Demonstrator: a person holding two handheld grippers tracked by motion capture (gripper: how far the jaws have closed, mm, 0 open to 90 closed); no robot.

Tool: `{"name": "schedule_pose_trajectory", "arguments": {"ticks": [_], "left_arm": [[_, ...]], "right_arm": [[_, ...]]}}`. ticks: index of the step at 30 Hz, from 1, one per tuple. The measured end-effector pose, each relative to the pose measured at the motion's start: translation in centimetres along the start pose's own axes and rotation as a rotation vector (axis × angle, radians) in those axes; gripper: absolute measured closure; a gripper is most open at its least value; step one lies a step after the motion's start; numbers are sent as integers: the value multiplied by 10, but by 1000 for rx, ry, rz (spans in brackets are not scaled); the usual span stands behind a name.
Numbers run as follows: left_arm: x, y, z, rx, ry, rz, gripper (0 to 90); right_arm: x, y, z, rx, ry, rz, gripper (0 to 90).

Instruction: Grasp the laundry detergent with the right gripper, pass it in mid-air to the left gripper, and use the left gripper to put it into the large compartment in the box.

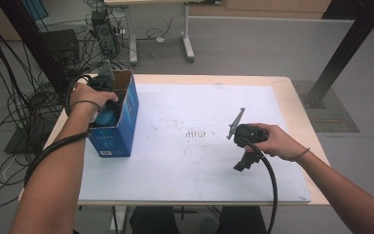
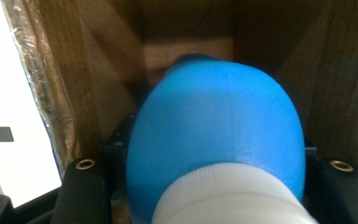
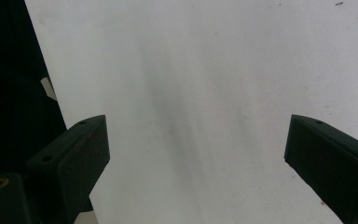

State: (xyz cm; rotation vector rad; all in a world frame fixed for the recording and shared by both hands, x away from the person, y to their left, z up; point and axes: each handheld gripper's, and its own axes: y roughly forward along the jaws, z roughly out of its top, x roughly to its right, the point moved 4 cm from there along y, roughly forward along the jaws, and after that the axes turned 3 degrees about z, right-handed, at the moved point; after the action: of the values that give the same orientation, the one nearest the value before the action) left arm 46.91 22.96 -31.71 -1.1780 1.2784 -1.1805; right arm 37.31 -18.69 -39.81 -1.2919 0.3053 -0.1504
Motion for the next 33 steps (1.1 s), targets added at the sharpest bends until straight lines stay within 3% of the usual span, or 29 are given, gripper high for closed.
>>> {"name": "schedule_pose_trajectory", "arguments": {"ticks": [33], "left_arm": [[-1,1,0,0,-3,-6,388]], "right_arm": [[-1,0,1,12,4,2,62]]}}
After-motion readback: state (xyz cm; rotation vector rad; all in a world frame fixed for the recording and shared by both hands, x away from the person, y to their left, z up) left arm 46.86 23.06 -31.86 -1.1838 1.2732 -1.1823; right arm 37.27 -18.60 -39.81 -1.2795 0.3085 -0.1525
